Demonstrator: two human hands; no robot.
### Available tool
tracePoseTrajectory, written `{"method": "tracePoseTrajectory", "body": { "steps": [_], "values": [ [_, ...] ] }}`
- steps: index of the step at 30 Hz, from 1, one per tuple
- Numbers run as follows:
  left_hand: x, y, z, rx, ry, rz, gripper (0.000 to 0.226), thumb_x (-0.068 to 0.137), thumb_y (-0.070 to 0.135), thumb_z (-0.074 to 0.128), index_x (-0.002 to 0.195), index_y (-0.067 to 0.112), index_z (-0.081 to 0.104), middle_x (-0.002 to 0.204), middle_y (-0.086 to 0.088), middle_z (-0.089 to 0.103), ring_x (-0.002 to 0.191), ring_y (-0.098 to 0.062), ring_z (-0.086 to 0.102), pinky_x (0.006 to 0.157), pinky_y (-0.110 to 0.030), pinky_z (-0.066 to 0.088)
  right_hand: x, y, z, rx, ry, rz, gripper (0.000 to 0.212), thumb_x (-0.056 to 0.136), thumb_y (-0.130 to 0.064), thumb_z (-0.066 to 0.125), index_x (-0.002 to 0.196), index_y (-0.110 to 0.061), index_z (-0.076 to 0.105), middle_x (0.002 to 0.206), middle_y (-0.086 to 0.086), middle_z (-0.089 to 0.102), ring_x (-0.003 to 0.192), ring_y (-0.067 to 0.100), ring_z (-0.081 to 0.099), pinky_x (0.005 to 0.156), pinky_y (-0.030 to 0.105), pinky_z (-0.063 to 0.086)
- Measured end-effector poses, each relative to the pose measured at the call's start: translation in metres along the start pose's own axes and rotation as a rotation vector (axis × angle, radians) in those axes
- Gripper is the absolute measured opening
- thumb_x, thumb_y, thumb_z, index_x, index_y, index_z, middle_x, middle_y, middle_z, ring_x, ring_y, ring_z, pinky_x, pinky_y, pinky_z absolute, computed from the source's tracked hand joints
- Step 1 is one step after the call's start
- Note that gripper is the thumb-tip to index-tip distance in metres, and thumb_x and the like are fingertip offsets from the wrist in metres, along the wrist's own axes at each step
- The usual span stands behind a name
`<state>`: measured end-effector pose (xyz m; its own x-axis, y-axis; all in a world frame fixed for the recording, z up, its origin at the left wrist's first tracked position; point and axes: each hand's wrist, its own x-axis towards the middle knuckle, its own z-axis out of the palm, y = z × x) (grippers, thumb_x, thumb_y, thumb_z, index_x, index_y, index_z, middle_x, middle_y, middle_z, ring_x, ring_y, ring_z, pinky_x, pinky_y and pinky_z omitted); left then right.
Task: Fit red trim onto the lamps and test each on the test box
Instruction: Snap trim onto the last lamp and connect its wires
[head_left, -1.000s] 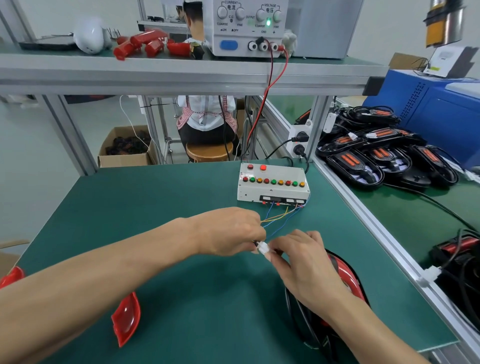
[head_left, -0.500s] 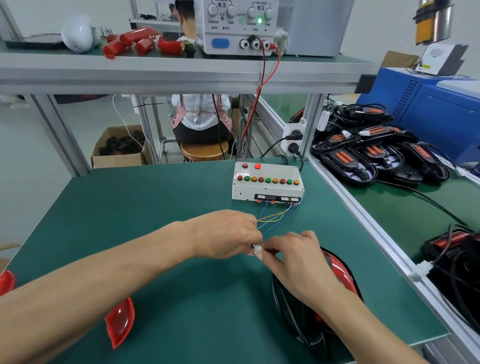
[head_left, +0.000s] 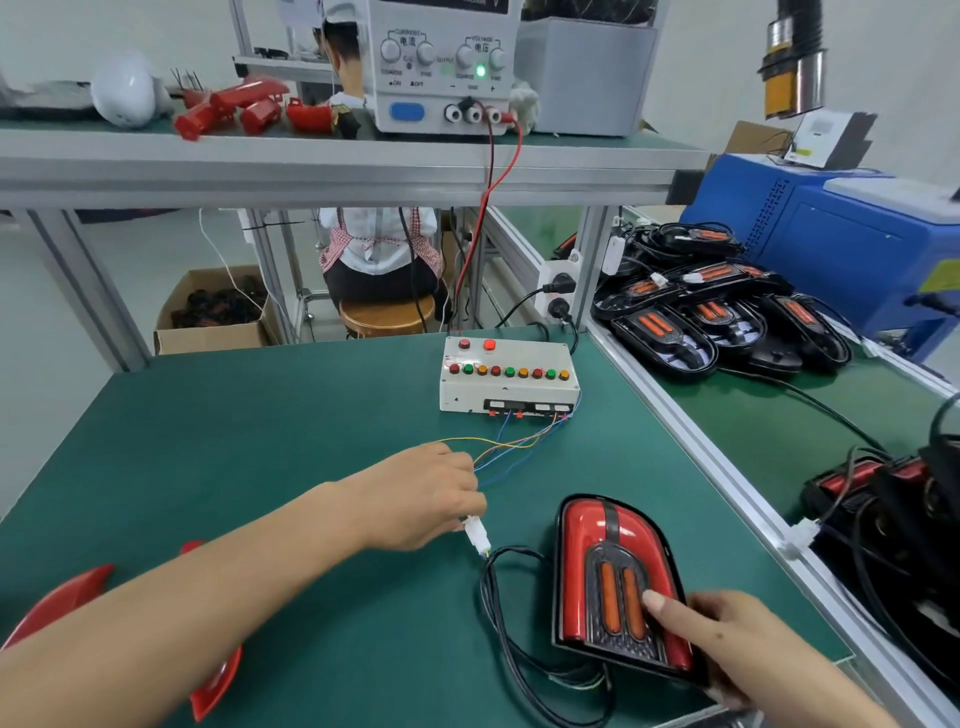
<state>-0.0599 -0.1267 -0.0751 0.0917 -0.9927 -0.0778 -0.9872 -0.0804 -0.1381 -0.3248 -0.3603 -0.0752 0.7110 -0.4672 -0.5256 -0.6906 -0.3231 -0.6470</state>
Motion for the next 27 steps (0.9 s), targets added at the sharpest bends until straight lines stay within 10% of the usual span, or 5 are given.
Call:
{"method": "tracePoseTrajectory", "body": {
  "steps": [6,9,15,20,27],
  "values": [
    [0.001,0.000,-0.005,-0.263,0.209,-0.177,0.030,0.088,0.019,0.052,0.108,0.015,0.075,0.115,0.006,0.072,0.113,-0.019,0.059,0.098,-0.036,0.046,0.011,0.004,0.006,0.221,-0.065,-0.085,0.065,0.067,-0.070,0.065,0.104,-0.018,0.079,0.096,0.001,0.081,0.094,0.019,0.077,0.105,0.045,0.050],
    [0.018,-0.015,-0.010,-0.335,0.419,-0.505,0.027,0.097,0.020,0.053,0.115,0.013,0.071,0.126,0.001,0.067,0.118,-0.022,0.060,0.100,-0.037,0.049,0.015,0.007,0.016,0.429,0.031,-0.139,0.058,0.071,-0.058,0.068,0.109,-0.015,0.075,0.097,0.006,0.080,0.092,0.023,0.078,0.097,0.045,0.054],
    [0.064,-0.033,-0.015,-0.334,0.150,-0.826,0.051,0.101,0.016,0.047,0.150,0.010,0.038,0.169,-0.001,0.011,0.140,-0.029,0.035,0.108,-0.043,0.043,0.026,-0.001,0.040,0.570,0.349,-0.344,0.035,0.090,-0.045,0.061,0.108,-0.018,0.071,0.098,0.001,0.078,0.094,0.014,0.073,0.094,0.032,0.055],
    [0.077,-0.037,-0.005,-0.380,0.157,-0.851,0.053,0.099,0.012,0.047,0.150,0.004,0.034,0.153,-0.009,0.039,0.132,-0.030,0.039,0.106,-0.043,0.044,0.023,0.006,0.046,0.564,0.424,-0.365,0.047,0.089,-0.059,0.048,0.079,-0.015,0.060,0.088,-0.012,0.071,0.085,-0.019,0.062,0.075,0.006,0.048],
    [0.077,-0.050,-0.007,-0.462,0.133,-0.866,0.061,0.089,0.006,0.051,0.149,0.010,0.040,0.147,-0.007,0.048,0.135,-0.027,0.038,0.106,-0.045,0.044,0.030,0.020,0.047,0.436,0.363,-0.309,0.079,0.088,-0.070,0.028,0.148,-0.024,0.047,0.139,-0.008,0.054,0.132,0.013,0.049,0.120,0.036,0.031]
  ]
}}
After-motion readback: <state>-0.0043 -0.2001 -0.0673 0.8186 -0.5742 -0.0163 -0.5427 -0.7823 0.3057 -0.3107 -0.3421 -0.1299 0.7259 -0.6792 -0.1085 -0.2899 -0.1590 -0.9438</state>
